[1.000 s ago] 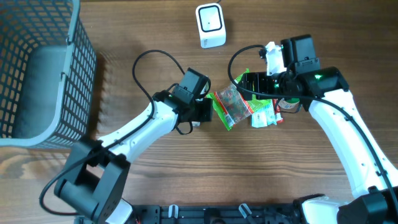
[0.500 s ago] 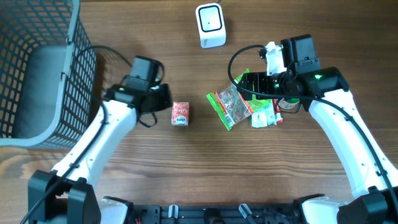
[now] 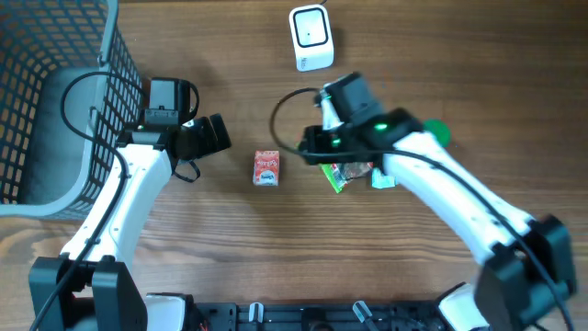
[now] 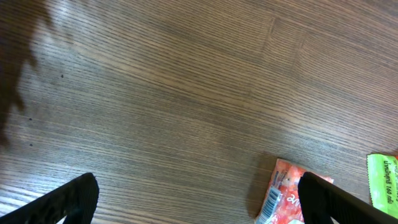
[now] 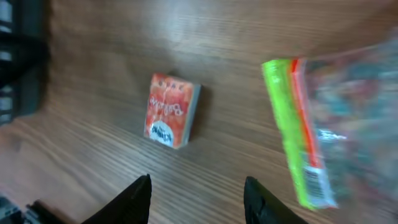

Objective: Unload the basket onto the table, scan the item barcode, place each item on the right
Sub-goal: 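Grasp tissue pack with right gripper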

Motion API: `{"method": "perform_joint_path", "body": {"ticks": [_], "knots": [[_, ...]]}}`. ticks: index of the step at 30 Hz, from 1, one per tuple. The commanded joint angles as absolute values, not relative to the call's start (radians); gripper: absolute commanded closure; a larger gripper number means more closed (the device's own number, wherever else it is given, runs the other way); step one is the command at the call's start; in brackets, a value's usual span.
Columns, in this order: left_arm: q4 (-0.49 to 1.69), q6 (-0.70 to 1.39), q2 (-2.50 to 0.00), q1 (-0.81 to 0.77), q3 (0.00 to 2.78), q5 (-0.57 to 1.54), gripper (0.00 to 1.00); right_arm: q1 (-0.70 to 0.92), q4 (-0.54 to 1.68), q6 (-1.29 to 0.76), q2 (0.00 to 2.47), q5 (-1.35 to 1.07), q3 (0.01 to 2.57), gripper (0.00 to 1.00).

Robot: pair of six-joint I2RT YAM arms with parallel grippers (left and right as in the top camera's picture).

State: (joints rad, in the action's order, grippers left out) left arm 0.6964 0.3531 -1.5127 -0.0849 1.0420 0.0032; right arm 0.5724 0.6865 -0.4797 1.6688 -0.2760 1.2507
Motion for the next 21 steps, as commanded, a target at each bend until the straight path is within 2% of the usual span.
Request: {"method": "perform_joint_path", "body": {"ticks": [1, 4, 16, 19, 21], "knots": [[0.694, 0.344, -1.521, -0.081, 1.047, -0.013, 0.0, 0.645, 0.607, -0.592, 1.787, -0.237, 1.248, 0.53], [0.694, 0.344, -1.521, -0.081, 1.047, -0.013, 0.0, 0.682, 0.522, -0.614, 1.881, -0.249, 1.248, 0.6], [0.694, 0.344, -1.521, -0.081, 1.047, -0.013, 0.0, 0.688, 0.366, -0.658, 2.041, -0.294, 1.248, 0.63], [0.694, 0.344, -1.521, -0.081, 1.047, -0.013, 0.0, 0.688, 0.351, -0.664, 2.081, -0.298, 1.248, 0.75], [0.694, 0.344, -1.521, -0.081, 1.047, -0.013, 0.0, 0.688, 0.365, -0.682, 2.104, -0.294, 1.248, 0.96]]}}
